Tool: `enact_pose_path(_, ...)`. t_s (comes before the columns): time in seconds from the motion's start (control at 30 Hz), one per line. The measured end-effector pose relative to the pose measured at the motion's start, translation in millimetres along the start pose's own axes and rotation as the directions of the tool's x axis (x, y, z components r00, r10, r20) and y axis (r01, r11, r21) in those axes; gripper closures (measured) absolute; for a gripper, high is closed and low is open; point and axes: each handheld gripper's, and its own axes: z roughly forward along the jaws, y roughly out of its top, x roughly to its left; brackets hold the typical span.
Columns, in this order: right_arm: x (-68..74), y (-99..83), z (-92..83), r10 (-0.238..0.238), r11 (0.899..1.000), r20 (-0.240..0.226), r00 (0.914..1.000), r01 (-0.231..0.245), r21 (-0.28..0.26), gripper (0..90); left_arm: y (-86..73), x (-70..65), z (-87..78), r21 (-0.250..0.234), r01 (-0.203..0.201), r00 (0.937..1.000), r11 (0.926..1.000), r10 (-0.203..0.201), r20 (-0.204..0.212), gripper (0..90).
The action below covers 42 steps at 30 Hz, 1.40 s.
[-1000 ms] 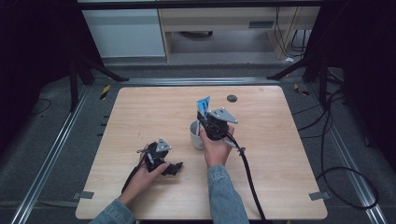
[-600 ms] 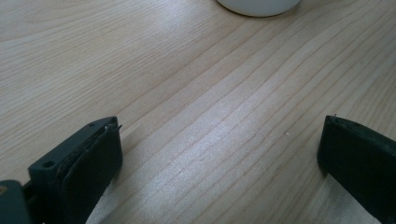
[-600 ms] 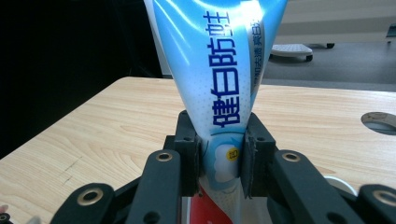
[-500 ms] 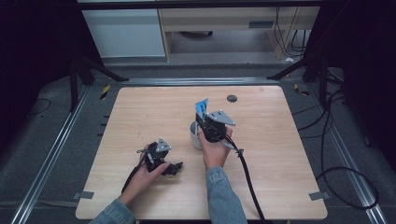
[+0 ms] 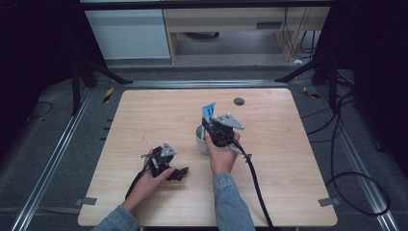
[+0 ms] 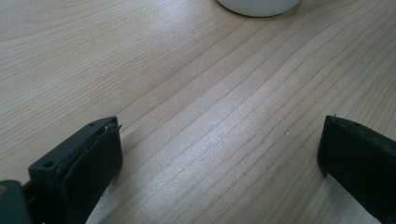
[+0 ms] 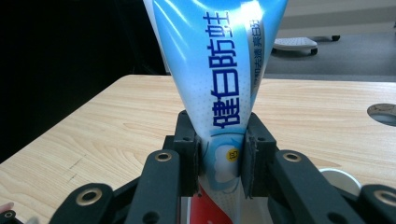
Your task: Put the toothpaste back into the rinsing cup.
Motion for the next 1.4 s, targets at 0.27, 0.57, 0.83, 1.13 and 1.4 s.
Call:
enact_pose_path(0.27,-8.3,3.2,-1.3,0.035,0.999,-0.004,0.9994,-0.034,0.025,70.9,0.0,0.0,0.0,0.0,0.0,1.0,1.0,0.0,-0.001,0.0)
enact_pose_path(0.57,-13.0,4.4,-1.9,0.049,0.998,-0.01,0.9987,-0.049,0.034,69.6,0.0,0.0,0.0,0.0,0.0,1.0,1.0,0.0,0.0,0.0)
enact_pose_path(0.83,-15.9,7.3,-3.6,0.051,0.998,-0.01,0.9986,-0.05,0.046,65.0,0.0,0.0,0.0,0.0,0.0,1.0,1.0,0.0,0.0,0.0)
enact_pose_path(1.13,-20.2,10.4,-7.7,0.046,0.997,0.0,0.9989,-0.046,0.065,60.8,0.1,0.0,0.1,0.0,0.0,1.0,1.0,0.0,0.0,0.0)
enact_pose_path(1.4,-20.9,15.8,-10.4,0.02,0.996,0.004,0.9998,-0.021,0.083,55.7,0.1,0.0,0.1,0.0,0.0,1.0,1.0,0.0,-0.001,0.0)
